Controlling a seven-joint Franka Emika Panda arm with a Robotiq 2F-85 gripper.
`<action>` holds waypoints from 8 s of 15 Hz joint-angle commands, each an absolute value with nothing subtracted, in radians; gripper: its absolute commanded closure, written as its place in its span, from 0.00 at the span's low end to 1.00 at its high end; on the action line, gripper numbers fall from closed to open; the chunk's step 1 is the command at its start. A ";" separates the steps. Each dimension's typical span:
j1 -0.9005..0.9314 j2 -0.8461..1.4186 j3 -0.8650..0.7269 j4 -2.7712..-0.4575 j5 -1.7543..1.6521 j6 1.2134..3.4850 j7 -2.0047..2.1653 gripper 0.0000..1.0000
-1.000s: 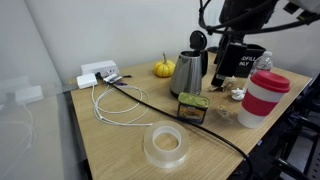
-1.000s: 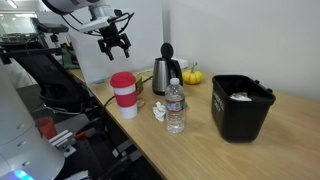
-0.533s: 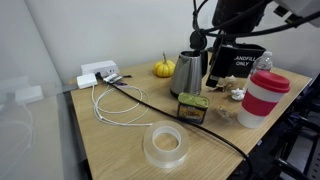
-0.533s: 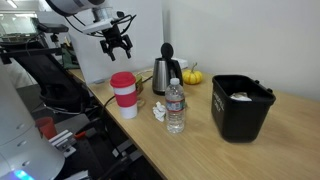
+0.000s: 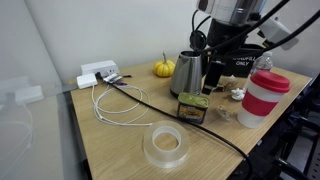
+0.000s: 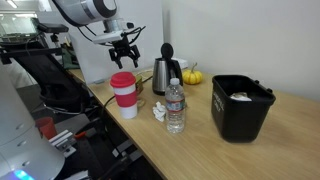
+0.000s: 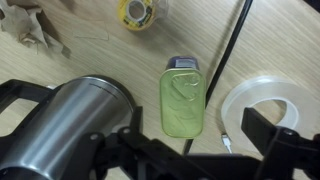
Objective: Move the can to the right of the bottle of water
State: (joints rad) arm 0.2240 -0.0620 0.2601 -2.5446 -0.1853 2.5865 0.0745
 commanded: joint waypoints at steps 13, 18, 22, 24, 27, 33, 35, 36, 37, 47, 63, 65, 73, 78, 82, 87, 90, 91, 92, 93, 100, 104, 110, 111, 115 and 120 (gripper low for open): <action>0.228 0.162 0.206 -2.560 -0.168 2.894 -0.089 0.00; 0.233 0.137 0.200 -2.567 -0.215 2.902 -0.082 0.00; 0.264 0.101 0.190 -2.587 -0.275 2.905 -0.048 0.00; 0.275 0.095 0.172 -2.580 -0.356 2.884 -0.006 0.00; 0.271 0.109 0.141 -2.564 -0.481 2.862 0.045 0.00; 0.265 0.165 0.126 -2.556 -0.518 2.867 0.019 0.00; 0.266 0.187 0.129 -2.556 -0.515 2.867 0.020 0.00; 0.268 0.198 0.126 -2.552 -0.521 2.866 0.028 0.00; 0.270 0.204 0.122 -2.549 -0.526 2.863 0.032 0.00; 0.260 0.208 0.133 -2.545 -0.486 2.872 0.022 0.61; 0.263 -0.071 0.164 -2.623 -0.374 2.863 0.090 0.61; 0.268 -0.127 0.176 -2.631 -0.366 2.840 0.113 0.61; 0.253 -0.430 0.238 -2.657 -0.200 2.588 0.141 0.61; 0.142 -0.694 0.211 -2.683 -0.169 2.396 0.239 0.61; 0.019 -0.868 0.184 -2.715 -0.179 2.218 0.305 0.61; -0.032 -0.929 0.174 -2.725 -0.175 2.140 0.319 0.36; -0.032 -0.935 0.182 -2.732 -0.175 2.140 0.339 0.36; -0.032 -0.935 0.182 -2.733 -0.175 2.140 0.339 0.36; -0.033 -0.935 0.182 -2.733 -0.175 2.140 0.339 0.36; -0.033 -0.935 0.182 -2.733 -0.175 2.140 0.339 0.36; -0.220 -0.928 0.178 -2.795 -0.204 2.175 0.542 0.61; -0.366 -0.884 0.162 -2.792 -0.221 2.131 0.644 0.61; -0.505 -0.705 0.133 -2.804 -0.263 2.207 0.920 0.61; -0.511 -0.665 0.116 -2.804 -0.267 2.230 0.958 0.61; -0.530 -0.499 0.050 -2.787 -0.328 2.340 1.078 0.61; -0.502 -0.273 -0.052 -2.724 -0.332 2.505 1.072 0.61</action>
